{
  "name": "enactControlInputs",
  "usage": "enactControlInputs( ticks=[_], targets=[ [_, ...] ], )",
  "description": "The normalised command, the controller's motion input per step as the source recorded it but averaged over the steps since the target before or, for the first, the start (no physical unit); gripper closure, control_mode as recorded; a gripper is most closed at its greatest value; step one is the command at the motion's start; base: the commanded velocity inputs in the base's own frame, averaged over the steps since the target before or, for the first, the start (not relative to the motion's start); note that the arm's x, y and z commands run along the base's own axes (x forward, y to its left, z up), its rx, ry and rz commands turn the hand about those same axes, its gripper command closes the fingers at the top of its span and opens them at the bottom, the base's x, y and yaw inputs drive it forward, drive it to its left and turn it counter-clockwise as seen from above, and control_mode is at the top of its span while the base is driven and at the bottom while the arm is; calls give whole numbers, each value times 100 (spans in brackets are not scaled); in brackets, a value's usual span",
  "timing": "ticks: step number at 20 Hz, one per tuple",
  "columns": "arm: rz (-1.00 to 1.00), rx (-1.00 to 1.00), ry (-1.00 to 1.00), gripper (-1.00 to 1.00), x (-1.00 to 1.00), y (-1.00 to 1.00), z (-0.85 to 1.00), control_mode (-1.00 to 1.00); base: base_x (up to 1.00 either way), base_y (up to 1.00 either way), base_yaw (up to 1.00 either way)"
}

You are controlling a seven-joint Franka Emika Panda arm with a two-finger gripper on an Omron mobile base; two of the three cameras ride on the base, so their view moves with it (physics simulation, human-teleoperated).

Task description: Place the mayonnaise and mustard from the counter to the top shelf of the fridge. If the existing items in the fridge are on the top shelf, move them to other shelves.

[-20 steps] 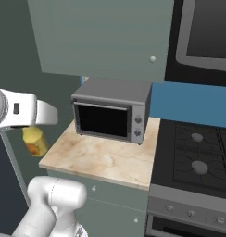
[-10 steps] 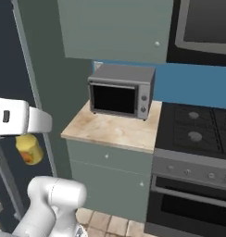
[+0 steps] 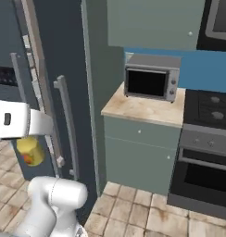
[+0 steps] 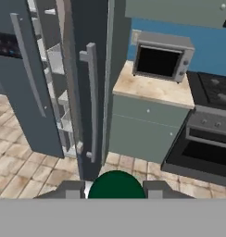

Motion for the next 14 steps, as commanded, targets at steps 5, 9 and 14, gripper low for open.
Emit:
enactControlInputs(
  ticks=[5, 9, 14],
  targets=[
    [0, 0, 0, 100, 0, 0, 0, 100, -44, 100, 13],
    [0, 0, 0, 100, 0, 0, 0, 100, 7, 100, 9],
    [0, 0, 0, 100, 0, 0, 0, 100, 64, 100, 0]
  ],
)
